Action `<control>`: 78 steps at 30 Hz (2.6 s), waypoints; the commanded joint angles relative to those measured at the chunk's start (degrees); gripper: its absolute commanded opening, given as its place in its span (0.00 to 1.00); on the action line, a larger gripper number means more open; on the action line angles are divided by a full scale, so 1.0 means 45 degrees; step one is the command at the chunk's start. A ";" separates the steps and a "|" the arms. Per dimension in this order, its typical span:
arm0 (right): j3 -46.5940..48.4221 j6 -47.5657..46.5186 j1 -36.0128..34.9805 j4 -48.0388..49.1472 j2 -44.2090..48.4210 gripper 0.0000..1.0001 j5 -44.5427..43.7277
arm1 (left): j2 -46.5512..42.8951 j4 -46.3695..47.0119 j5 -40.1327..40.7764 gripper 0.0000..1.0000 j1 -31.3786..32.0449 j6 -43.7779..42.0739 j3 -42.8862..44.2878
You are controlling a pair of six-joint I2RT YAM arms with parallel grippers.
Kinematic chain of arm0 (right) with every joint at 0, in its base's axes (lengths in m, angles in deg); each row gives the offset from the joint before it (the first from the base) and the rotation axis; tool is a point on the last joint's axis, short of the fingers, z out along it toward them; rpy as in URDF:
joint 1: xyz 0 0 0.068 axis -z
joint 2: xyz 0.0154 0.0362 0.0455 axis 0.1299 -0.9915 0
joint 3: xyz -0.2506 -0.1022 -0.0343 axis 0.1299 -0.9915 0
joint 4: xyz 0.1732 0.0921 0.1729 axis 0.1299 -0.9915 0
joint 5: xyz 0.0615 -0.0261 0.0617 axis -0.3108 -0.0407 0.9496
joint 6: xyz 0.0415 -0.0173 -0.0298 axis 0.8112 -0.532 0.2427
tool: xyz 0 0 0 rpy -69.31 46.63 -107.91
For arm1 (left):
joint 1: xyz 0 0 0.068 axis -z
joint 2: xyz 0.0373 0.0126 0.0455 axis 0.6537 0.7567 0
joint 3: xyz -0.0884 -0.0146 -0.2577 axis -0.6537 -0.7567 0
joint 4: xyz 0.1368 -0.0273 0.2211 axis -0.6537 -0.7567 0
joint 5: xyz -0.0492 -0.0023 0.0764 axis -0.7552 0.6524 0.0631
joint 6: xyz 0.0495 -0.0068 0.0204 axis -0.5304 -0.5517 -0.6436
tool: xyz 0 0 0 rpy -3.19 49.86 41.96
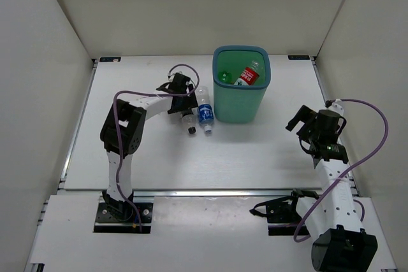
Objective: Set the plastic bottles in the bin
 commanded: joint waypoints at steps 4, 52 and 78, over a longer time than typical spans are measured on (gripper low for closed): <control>-0.0102 0.0273 0.0003 0.0496 0.0354 0.99 0.0058 | -0.0941 0.0018 -0.1010 0.69 -0.0431 0.0076 -0.1594; 0.4896 -0.3242 -0.4937 -0.1612 -0.1911 0.99 -0.1409 | -0.2073 -0.0932 0.3092 0.99 0.3829 -0.3382 0.8741; 1.1497 -0.1544 -1.2029 0.1803 -1.4313 0.99 -0.4919 | -1.5571 -0.6076 0.2405 0.99 -0.1838 -0.0977 -0.5386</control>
